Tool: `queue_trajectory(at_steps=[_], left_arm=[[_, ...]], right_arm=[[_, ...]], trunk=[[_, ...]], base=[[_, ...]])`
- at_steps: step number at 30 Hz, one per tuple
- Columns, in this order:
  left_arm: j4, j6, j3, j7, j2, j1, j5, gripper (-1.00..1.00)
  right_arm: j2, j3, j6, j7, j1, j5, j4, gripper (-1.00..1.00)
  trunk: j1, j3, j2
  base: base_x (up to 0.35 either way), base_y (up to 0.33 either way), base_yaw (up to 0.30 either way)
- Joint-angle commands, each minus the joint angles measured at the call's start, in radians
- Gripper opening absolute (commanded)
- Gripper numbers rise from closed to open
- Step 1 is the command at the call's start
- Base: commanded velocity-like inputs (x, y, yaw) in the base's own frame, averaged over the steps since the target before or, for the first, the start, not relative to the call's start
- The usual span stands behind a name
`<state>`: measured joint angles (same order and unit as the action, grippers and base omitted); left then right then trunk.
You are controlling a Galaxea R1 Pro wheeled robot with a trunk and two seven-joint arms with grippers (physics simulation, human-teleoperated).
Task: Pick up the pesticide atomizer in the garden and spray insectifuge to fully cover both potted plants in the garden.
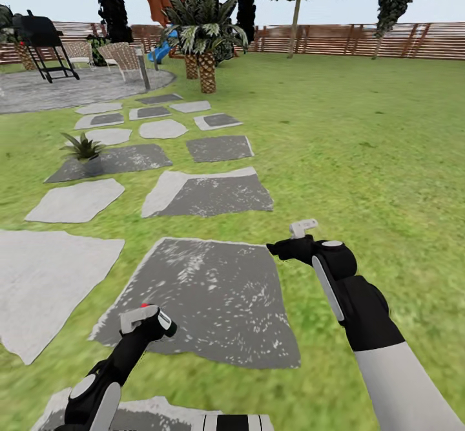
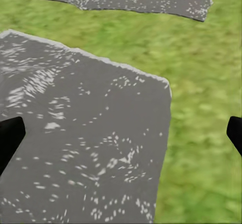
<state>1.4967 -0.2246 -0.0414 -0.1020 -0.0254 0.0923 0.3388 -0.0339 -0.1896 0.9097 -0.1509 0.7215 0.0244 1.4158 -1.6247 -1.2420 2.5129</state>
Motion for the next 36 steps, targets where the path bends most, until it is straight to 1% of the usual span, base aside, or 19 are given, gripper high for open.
queue_trajectory(at_steps=[1,4,6,7,8,11,12,13,14,15,17,18,21,23,25,26,28,36], left_arm=[[0.0,0.015,0.004,0.031,0.0,0.0,0.0,-1.0],[-0.002,0.077,0.037,0.171,0.0,0.001,0.003,-1.0],[-0.003,0.104,0.047,0.237,0.0,0.002,0.006,-1.0],[-0.012,0.106,0.049,0.26,0.001,0.004,0.007,-1.0],[-0.036,0.108,0.049,0.27,0.001,0.007,0.007,-1.0],[-0.049,0.106,0.055,0.263,0.005,0.01,0.008,-1.0],[-0.052,0.087,0.055,0.187,0.01,0.01,0.004,-1.0],[-0.054,0.07,0.053,0.145,0.016,0.01,0.007,-1.0],[-0.054,0.062,0.05,0.128,0.019,0.009,0.009,-1.0],[-0.053,0.029,0.051,0.109,0.021,0.009,0.01,-1.0],[-0.051,-0.004,0.051,0.101,0.017,0.009,0.006,-1.0],[-0.046,-0.02,0.053,0.099,0.016,0.009,0.003,-1.0],[-0.032,-0.033,0.055,0.093,0.015,0.009,0.003,-1.0],[-0.033,-0.066,0.058,0.084,0.015,0.009,0.004,-1.0],[-0.033,-0.068,0.057,0.084,0.014,0.009,0.002,-1.0],[-0.034,-0.067,0.055,0.082,0.015,0.009,0.003,-1.0],[-0.044,-0.073,0.054,0.084,0.014,0.009,0.007,-1.0],[-0.054,-0.07,0.054,0.087,0.014,0.009,0.007,-1.0]], right_arm=[[0.0,0.0,0.0,0.0,0.0,0.0,0.0,1.0],[0.0,0.0,0.001,0.0,0.0,0.0,-0.001,1.0],[0.0,0.0,0.001,0.0,0.0,0.001,-0.001,1.0],[0.0,0.0,0.001,0.001,0.0,0.0,-0.001,1.0],[0.0,0.0,0.002,0.001,0.0,0.0,-0.001,1.0],[0.0,-0.002,0.003,0.001,0.0,0.001,-0.001,1.0],[0.0,-0.002,0.001,-0.003,0.0,0.002,-0.001,1.0],[0.0,-0.002,0.001,-0.003,0.0,0.002,-0.001,1.0],[0.0,-0.002,0.0,-0.004,0.0,0.002,-0.001,1.0],[0.0,-0.002,0.0,-0.004,0.0,0.002,-0.001,1.0],[0.0,-0.003,0.003,-0.003,0.0,0.003,-0.001,1.0],[0.001,-0.021,0.005,-0.011,0.0,0.009,-0.001,1.0],[0.003,-0.024,0.001,-0.014,-0.002,0.013,-0.001,1.0],[0.007,-0.024,0.001,-0.012,-0.003,0.014,-0.001,1.0],[0.008,-0.028,0.005,-0.011,-0.004,0.014,-0.001,1.0],[0.008,-0.038,0.007,-0.011,-0.004,0.014,-0.001,1.0],[0.008,-0.043,0.007,-0.009,-0.004,0.014,-0.001,1.0],[0.008,-0.045,0.011,-0.003,-0.004,0.013,-0.001,1.0]], trunk=[[0.0,0.004,0.0],[0.002,0.016,-0.001],[0.003,0.023,-0.001],[0.003,0.027,-0.002],[0.004,0.031,-0.002],[0.005,0.043,-0.003],[0.005,0.047,-0.003],[0.006,0.05,-0.003],[0.006,0.054,-0.003],[0.007,0.058,-0.004],[0.008,0.066,-0.004],[0.008,0.07,-0.004],[0.009,0.081,-0.005],[0.01,0.089,-0.005],[0.011,0.097,-0.006],[0.012,0.101,-0.006],[0.013,0.108,-0.007],[0.016,0.137,-0.008]], base=[[0.0,0.0,0.269],[0.0,0.0,0.269],[0.0,0.0,0.269],[0.0,0.0,0.269],[0.0,0.0,0.269],[0.0,0.0,0.269],[0.0,0.0,0.269],[0.0,0.0,0.27],[0.0,0.0,0.271],[0.0,0.0,0.271],[0.0,0.0,0.272],[0.0,0.0,0.272],[0.0,0.0,0.272],[0.0,0.0,0.272],[0.0,0.0,0.272],[0.0,0.0,0.272],[0.0,0.0,0.272],[0.0,0.0,0.268]])
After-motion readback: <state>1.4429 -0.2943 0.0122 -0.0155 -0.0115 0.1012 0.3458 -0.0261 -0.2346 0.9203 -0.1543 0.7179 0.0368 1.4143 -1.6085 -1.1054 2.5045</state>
